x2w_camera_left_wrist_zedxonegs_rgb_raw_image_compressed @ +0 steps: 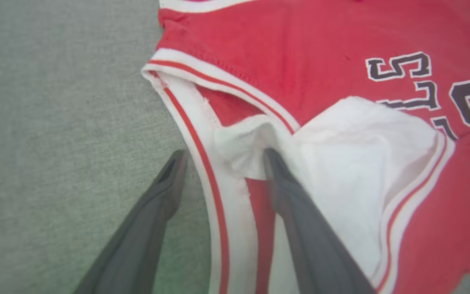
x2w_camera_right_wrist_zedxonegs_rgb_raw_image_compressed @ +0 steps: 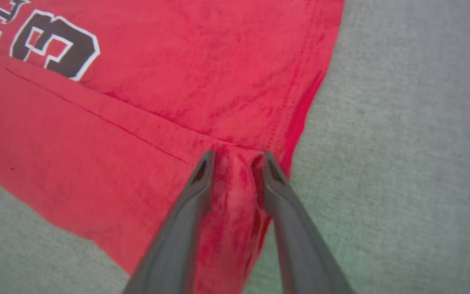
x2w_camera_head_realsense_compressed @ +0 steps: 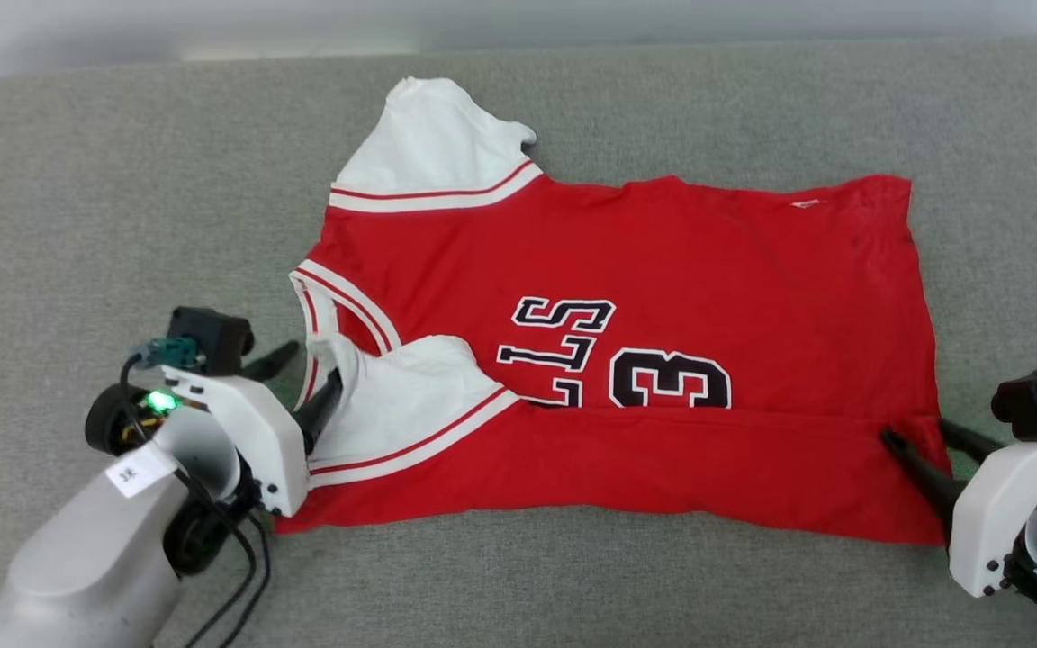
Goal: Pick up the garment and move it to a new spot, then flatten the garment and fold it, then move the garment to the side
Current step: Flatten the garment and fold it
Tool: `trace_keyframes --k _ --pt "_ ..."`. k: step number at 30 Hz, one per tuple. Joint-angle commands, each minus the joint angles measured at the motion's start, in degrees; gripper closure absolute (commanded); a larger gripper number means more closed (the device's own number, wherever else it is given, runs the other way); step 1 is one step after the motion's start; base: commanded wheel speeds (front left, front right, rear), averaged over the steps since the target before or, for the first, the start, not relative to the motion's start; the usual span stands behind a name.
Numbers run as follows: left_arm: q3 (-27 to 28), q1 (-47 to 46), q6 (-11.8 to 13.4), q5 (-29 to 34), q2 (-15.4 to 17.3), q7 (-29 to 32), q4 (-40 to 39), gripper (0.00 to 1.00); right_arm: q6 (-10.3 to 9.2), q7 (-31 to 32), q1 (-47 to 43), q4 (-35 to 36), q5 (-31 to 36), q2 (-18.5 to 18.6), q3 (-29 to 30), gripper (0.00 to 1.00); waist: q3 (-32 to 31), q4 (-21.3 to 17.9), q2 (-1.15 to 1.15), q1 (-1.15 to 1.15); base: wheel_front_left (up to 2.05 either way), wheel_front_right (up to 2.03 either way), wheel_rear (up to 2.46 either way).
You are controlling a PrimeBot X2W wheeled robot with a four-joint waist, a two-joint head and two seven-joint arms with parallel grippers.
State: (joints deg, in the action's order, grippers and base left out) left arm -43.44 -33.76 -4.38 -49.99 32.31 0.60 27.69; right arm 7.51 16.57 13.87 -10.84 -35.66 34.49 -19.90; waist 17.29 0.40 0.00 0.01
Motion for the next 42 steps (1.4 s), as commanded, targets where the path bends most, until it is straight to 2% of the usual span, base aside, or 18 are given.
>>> trace_keyframes --k 1,7,13,19,23,30,40,41,42 --pt "0.31 -1.26 0.1 0.32 0.93 0.12 -0.55 0.0 -0.04 -0.56 -0.5 0.46 0.02 0.39 0.39 0.0 -1.55 0.76 0.0 -0.01 0.0 0.0 0.0" --pt "0.42 -4.91 0.53 0.38 4.58 5.88 -5.91 0.0 -0.03 -1.23 -2.29 3.06 0.82 0.85 2.76 0.0 -4.15 2.24 0.0 -0.01 0.0 0.0 0.0" --pt "-1.0 -8.88 0.47 -2.27 8.37 19.91 -11.67 0.0 -0.04 -0.19 -3.54 5.17 1.93 -0.02 4.13 0.0 -5.15 2.82 0.0 -0.01 0.0 0.0 0.0" --pt "-3.04 -10.74 0.31 -7.95 10.14 35.19 -13.87 0.0 -0.04 0.97 -3.43 6.41 3.08 -1.28 4.09 0.0 -5.46 2.38 0.0 -0.01 0.0 0.0 0.0" --pt "-5.21 -10.68 0.66 -9.59 10.7 42.14 -13.76 0.0 -0.04 1.49 -2.79 6.94 3.54 -1.74 3.62 0.0 -5.28 1.61 0.0 -0.01 0.0 0.0 0.0" --pt "-9.05 -8.22 0.33 -10.11 10.27 48.22 -10.99 0.0 -0.03 1.97 -1.21 6.98 3.35 -2.26 2.45 0.0 -4.4 -0.19 0.0 -0.01 0.0 0.0 0.0" --pt "-13.16 -3.07 -1.19 -10.29 7.66 48.13 -5.81 0.0 -0.04 1.83 0.67 5.94 2.95 -2.47 1.78 0.0 -3.88 -1.64 0.0 -0.01 0.0 0.0 0.0" --pt "-13.25 -2.97 -1.35 -10.41 7.45 47.97 -5.48 0.62 -0.03 1.99 0.82 6.02 2.94 -2.25 1.74 0.0 -3.99 -1.65 0.0 -0.01 0.0 0.0 0.0" --pt "-13.29 -2.87 -1.58 -10.59 7.32 47.57 -5.25 1.0 -0.03 2.24 1.04 6.15 2.88 -2.02 1.66 0.0 -4.14 -1.64 0.0 -0.01 0.0 0.0 0.0"
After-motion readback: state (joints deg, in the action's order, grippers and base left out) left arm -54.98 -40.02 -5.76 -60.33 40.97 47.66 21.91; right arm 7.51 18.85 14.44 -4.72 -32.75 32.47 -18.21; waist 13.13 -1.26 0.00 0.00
